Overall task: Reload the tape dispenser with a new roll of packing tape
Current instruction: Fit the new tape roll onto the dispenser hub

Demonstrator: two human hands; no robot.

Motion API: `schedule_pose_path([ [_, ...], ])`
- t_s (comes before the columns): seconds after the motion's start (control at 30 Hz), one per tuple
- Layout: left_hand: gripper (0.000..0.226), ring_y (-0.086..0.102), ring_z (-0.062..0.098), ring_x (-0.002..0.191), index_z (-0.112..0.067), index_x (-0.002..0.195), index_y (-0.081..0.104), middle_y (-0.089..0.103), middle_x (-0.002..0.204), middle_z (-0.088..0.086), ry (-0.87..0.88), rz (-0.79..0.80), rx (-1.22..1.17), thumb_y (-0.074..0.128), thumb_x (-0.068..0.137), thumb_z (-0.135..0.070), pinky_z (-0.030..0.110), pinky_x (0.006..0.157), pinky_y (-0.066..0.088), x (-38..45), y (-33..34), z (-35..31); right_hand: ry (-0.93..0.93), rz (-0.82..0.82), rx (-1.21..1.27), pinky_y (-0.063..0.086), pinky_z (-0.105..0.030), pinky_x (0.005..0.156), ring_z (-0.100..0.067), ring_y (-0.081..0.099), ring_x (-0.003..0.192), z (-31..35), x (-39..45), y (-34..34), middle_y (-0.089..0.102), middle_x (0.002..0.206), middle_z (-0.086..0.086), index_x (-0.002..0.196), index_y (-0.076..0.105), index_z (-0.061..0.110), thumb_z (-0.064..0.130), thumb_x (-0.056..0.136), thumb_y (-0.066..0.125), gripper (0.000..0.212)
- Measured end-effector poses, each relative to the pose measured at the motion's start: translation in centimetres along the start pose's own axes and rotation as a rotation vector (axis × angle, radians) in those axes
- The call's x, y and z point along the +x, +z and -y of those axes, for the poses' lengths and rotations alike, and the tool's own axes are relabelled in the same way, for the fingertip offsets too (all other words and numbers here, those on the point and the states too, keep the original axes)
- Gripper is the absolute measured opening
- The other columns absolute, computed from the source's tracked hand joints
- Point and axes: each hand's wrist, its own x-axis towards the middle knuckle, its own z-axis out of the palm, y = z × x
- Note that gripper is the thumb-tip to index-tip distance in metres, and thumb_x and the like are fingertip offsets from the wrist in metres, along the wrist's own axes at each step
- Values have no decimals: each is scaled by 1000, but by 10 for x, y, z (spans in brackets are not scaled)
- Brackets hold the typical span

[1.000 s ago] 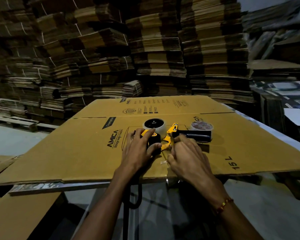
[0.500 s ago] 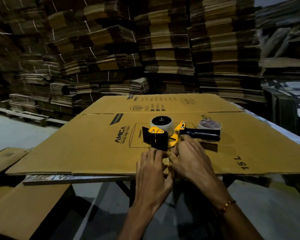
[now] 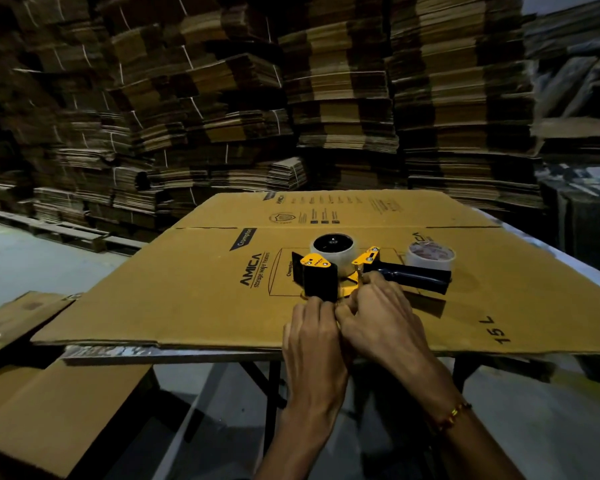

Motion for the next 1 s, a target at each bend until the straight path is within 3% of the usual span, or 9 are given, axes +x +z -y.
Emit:
schedule_pose_path([
  [0.17,43,57,25,74,-12,86,63,62,85,4,7,-46,17,85,52,2,33,52,43,-2,-6,0,-7,0,8,45,-35,87,-22,41,127,2,-1,0,43,140,0,94,70,16,38,93,50,30],
  [0.4,20,55,21,81,-11,91,65,61,89,3,-20,-49,-41,74,76,-3,25,62,37,0,-12,5,-23,39,7,48,-39,86,-21,44,118,0,-1,-5,47,124,1,95,67,19,42,92,50,28],
  [0.53,31,53,21,89,-13,100,63,60,98,2,-18,-10,-60,69,72,-3,25,65,42,0,-13,3,-27,64,34,49,-42,92,-19,41,123,-1,-1,-5,44,131,2,96,70,20,38,94,52,26],
  [0.73,43,56,23,82,-10,95,65,63,92,4,22,-42,-53,78,57,5,31,58,47,1,-6,1,-29,74,56,46,-42,99,-22,40,129,-3,-4,-4,43,140,-1,96,72,17,34,95,50,28],
  [1.0,16,55,21,79,-9,92,67,63,89,4,78,-95,-71,69,76,-6,31,58,46,-2,-4,2,-50,49,52,47,-40,92,-22,43,122,-5,-5,-5,46,131,0,93,70,17,31,95,48,26],
])
